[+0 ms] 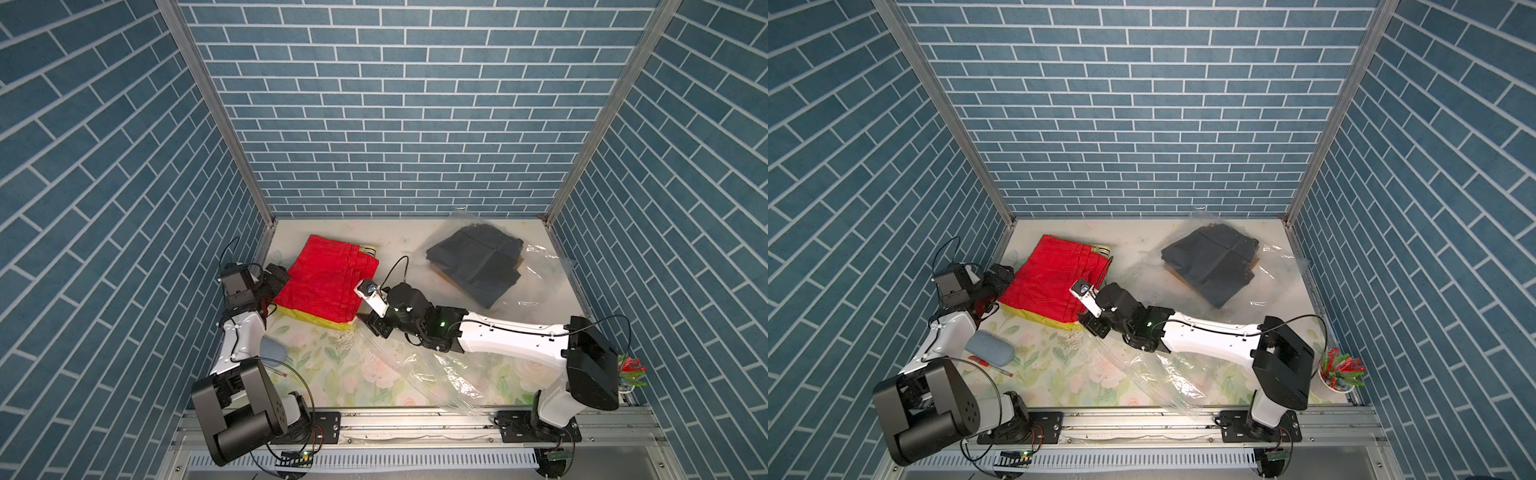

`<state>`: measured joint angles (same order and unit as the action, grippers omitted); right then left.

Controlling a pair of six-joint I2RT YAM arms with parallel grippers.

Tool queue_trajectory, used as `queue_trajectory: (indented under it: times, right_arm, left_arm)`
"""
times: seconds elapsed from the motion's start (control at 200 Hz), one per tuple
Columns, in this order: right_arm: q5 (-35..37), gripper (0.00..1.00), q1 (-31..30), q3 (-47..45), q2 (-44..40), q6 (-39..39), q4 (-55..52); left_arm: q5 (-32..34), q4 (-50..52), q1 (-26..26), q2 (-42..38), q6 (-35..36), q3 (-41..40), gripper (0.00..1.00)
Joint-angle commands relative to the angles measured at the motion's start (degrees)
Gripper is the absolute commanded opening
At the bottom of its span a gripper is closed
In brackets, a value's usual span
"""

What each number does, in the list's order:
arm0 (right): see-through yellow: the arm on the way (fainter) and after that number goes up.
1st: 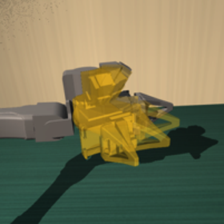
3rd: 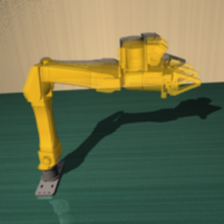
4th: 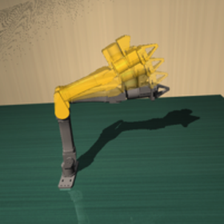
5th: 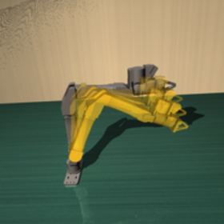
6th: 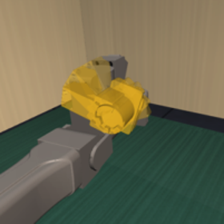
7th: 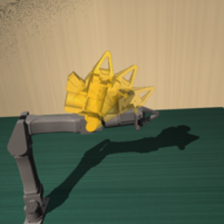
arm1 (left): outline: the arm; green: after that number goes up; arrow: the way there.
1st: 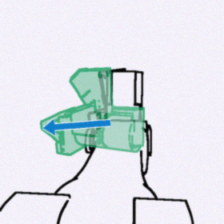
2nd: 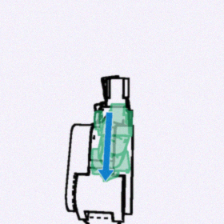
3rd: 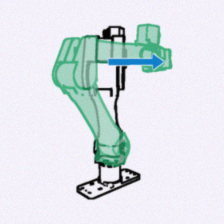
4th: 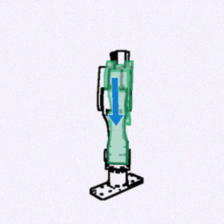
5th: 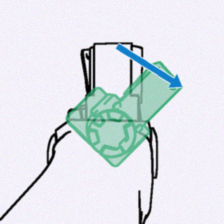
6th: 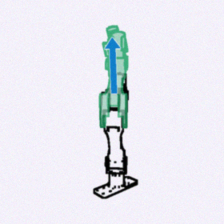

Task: Take the trousers out of the vacuum bag
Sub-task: Place the trousers at the center of the board, then open the vacuum bag at the center of the board.

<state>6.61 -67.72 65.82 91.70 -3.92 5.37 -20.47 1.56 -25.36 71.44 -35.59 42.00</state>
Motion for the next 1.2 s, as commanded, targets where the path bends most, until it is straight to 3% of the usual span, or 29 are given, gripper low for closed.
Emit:
queue_trajectory:
  times: [0.0,0.355,0.71,0.945,1.195]
  right_arm:
    - [-1.61,0.65,1.78,-4.12,-5.75,-6.88,2.46]
    - [5.66,0.73,1.87,-12.33,-19.46,-8.82,-9.06]
    - [14.54,0.83,-5.84,-17.15,-27.38,-13.38,-20.43]
    - [19.74,0.86,-12.05,-19.47,-26.72,-19.43,-23.63]
    - [27.70,0.85,-16.26,-19.68,-19.56,-27.22,-25.10]
  left_arm:
    - [-0.45,3.04,-0.12,-3.07,2.42,1.20,1.00]
    - [-4.50,11.28,3.15,-13.11,8.35,2.49,0.99]
    - [-2.87,15.46,18.60,-20.94,8.42,1.18,1.00]
    - [-0.78,15.49,26.96,-24.90,5.62,-1.82,1.00]
    - [1.95,12.14,34.31,-26.59,1.58,-6.97,0.99]
